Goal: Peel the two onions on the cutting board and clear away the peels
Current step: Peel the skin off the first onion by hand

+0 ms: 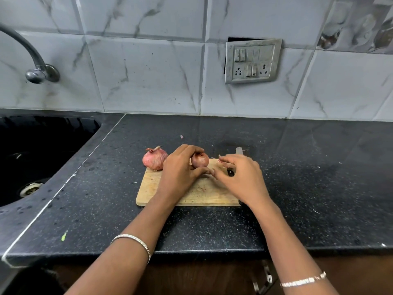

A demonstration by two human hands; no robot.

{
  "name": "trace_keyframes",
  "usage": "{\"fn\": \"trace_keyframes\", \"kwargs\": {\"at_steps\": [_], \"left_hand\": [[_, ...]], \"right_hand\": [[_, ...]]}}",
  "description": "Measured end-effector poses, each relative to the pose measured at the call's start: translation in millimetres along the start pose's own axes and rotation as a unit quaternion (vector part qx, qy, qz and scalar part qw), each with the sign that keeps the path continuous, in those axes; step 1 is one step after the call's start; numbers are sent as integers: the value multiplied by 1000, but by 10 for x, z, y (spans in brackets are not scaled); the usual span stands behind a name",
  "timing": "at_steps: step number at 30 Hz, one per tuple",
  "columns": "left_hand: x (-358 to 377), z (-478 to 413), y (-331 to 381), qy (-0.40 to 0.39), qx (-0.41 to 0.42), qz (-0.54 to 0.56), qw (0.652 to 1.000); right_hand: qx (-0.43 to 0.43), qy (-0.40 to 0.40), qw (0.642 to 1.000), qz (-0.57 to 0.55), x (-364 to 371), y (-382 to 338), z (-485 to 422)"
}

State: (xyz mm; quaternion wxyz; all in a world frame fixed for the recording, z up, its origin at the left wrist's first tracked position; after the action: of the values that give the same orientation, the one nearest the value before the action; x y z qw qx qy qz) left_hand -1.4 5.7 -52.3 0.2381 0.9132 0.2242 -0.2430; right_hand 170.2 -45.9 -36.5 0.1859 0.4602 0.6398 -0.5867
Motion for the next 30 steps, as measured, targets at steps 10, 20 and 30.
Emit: {"fn": "trace_keyframes", "kwargs": {"at_steps": [10,20,30], "left_hand": [[-38,-7,-30,-5,-42,49,998],[-21,4,-61,19,-73,86,993],[-17,0,-69,26,-48,82,995]], "right_hand": [[31,-122,985,122,-160,170,69],[11,-16,993,-117,-22,-412,-93],[82,-60,953,-286,313,-265,-146]]}}
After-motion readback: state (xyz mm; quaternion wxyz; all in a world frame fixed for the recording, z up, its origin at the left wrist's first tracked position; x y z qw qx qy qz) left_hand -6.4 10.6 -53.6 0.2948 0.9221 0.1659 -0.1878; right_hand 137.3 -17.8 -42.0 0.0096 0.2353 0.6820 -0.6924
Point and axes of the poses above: each hand's wrist, its own z-axis away from the middle knuckle, its own x-axis out of the palm, y = z × x, the point moved 2 cm from there along -z, towards the middle knuckle, and after that the axes turned 14 degrees about x, right-handed, at the moved point
